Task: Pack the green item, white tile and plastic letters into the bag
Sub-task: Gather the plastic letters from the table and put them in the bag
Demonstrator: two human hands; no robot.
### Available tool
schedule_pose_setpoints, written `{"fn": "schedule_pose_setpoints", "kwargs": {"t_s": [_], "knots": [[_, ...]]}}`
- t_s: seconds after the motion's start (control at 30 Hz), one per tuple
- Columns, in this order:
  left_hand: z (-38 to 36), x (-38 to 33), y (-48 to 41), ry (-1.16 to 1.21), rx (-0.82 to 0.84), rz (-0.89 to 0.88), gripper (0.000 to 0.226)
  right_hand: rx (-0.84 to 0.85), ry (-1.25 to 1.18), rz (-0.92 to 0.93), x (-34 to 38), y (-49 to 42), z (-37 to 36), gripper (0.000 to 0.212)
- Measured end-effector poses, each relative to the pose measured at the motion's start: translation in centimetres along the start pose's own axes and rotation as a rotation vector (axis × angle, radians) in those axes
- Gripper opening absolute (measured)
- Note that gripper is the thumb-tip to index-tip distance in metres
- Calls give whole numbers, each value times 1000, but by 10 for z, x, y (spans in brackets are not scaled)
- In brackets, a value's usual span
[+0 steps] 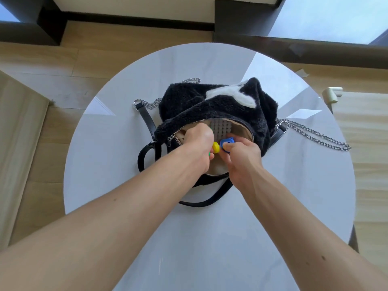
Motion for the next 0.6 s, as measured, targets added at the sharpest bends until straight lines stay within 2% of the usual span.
{"fn": "schedule_pose_setpoints", "kwargs": {"t_s": [0.2,0.33,0.4,0.5,0.6], "knots": [[-7,2,1,119,-50,25,28,95,111,45,9,-5,-11,45],[-4,1,7,146,22,12,33,138,205,34,21,-2,-10,33],[-1,2,8,124,74,11,32,239,294,141,22,0,-7,44],[6,1,12,94,164,-6,17,365,379,292,21,5,5,54],[13,2,15,17,221,-78,15,405,451,410,19,6,19,47]]}}
Point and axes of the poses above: each hand's wrist, its own y-axis away from the middle knuckle, its own z-axis out of the back of the hand, x = y × z, the point moved 1 cm from there along -y, towards the middle knuckle, and after that the axes turned 15 degrees about -x, right-handed, at the moved point
